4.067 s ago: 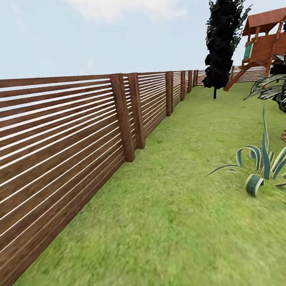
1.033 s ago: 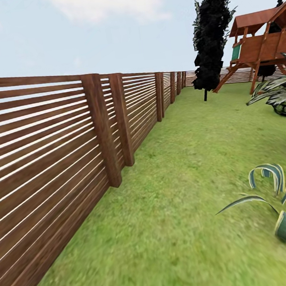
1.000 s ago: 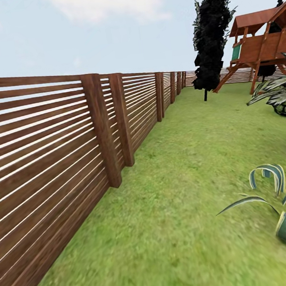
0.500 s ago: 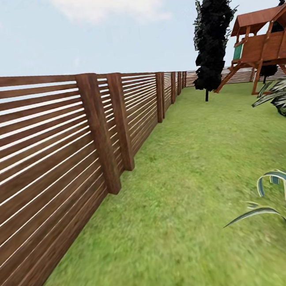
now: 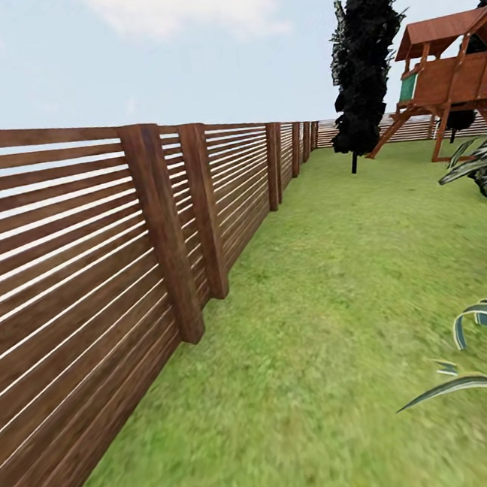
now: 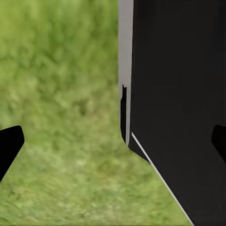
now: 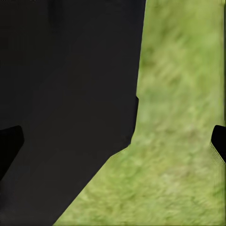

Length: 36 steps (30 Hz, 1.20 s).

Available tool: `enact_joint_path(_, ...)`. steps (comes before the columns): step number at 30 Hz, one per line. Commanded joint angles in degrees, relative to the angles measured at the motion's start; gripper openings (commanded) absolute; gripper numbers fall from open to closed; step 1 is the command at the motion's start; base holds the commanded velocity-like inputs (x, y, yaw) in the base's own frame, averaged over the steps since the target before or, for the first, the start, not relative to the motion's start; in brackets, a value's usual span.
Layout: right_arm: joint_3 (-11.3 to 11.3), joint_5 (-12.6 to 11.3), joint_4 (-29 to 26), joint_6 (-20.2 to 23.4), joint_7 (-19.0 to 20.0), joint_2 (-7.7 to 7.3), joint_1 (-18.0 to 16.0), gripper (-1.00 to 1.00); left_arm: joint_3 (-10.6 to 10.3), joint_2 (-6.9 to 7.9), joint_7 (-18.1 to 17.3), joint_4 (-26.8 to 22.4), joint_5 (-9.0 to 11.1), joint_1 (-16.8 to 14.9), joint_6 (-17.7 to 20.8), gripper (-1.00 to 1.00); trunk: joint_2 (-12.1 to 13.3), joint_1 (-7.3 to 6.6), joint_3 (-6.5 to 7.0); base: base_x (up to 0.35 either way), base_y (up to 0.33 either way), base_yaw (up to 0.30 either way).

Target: Take the three Easter eggs out of the wicker basket on the lawn in the garden, then place them on the lawn next to a single tree (choose any tree) so that all three eggs are next to the same tree and none are left in the basket.

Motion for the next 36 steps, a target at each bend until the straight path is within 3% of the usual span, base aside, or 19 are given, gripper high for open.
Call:
enact_joint_path(1,0.03,0.27,0.03,-0.08,0.01,-0.01,-0.01,1.00,0.01,0.01,-0.05,-0.12,-0.05,0.04,0.04,1.00,-0.01,0.04,-0.03,0.333,0.000,0.000)
enact_joint_path(8,0.01,0.33,1.14,-0.24,0.28,0.01,-0.01,1.00,0.01,-0.04,-0.06,-0.12,-0.07,0.04,0.04,1.00,-0.01,0.04,-0.03,0.333,0.000,-0.046)
enact_joint_path(19,0.05,0.42,2.16,-0.34,0.61,0.60,-0.01,1.00,0.01,-0.04,-0.06,-0.12,-0.08,0.04,0.04,1.00,-0.01,0.04,-0.03,0.333,0.000,-0.246)
enact_joint_path(36,0.05,0.34,2.14,-0.34,0.45,0.53,-0.01,1.00,0.01,-0.12,-0.06,-0.12,-0.08,0.04,0.04,1.00,-0.01,0.04,-0.03,0.333,0.000,-0.011)
